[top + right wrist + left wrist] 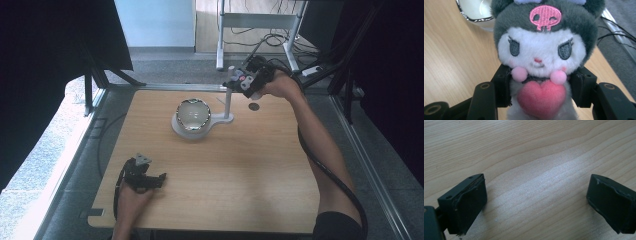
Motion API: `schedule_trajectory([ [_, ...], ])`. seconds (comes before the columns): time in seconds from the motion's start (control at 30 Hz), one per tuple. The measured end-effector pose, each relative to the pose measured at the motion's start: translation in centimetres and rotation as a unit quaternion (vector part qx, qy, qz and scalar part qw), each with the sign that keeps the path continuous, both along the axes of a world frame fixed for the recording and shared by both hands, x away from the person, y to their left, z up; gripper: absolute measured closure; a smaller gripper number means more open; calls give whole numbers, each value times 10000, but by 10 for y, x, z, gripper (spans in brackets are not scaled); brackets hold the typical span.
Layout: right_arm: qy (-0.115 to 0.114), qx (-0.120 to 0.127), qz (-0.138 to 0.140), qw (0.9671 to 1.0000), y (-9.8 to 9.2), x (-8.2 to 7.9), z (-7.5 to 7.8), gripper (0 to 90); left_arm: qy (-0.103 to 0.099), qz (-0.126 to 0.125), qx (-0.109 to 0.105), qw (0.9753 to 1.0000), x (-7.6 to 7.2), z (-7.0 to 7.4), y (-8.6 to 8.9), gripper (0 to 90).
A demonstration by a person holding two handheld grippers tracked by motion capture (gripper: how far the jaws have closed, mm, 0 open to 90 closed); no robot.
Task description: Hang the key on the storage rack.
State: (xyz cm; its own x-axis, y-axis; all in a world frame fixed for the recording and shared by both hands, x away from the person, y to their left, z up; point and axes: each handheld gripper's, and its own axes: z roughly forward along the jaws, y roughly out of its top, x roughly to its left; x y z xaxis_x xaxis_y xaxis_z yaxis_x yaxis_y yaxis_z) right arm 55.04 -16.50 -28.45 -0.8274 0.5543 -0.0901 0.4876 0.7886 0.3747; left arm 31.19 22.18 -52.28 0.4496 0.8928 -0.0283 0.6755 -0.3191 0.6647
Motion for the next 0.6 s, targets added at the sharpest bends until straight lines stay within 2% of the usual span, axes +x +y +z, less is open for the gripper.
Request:
schedule_trajectory([
  [0.2, 195, 12, 128, 9997, 10, -3, -21, 433, -2, 6, 4, 10000, 0, 0, 0, 31],
  [0.57, 414, -58, 117, 9991, 15, 0, -55, 430, -22, 15, -6, 10000, 0, 0, 0, 31],
  [0.6, 447, -53, 99, 9989, 15, 2, -62, 430, -21, 13, -7, 10000, 0, 0, 0, 31],
])
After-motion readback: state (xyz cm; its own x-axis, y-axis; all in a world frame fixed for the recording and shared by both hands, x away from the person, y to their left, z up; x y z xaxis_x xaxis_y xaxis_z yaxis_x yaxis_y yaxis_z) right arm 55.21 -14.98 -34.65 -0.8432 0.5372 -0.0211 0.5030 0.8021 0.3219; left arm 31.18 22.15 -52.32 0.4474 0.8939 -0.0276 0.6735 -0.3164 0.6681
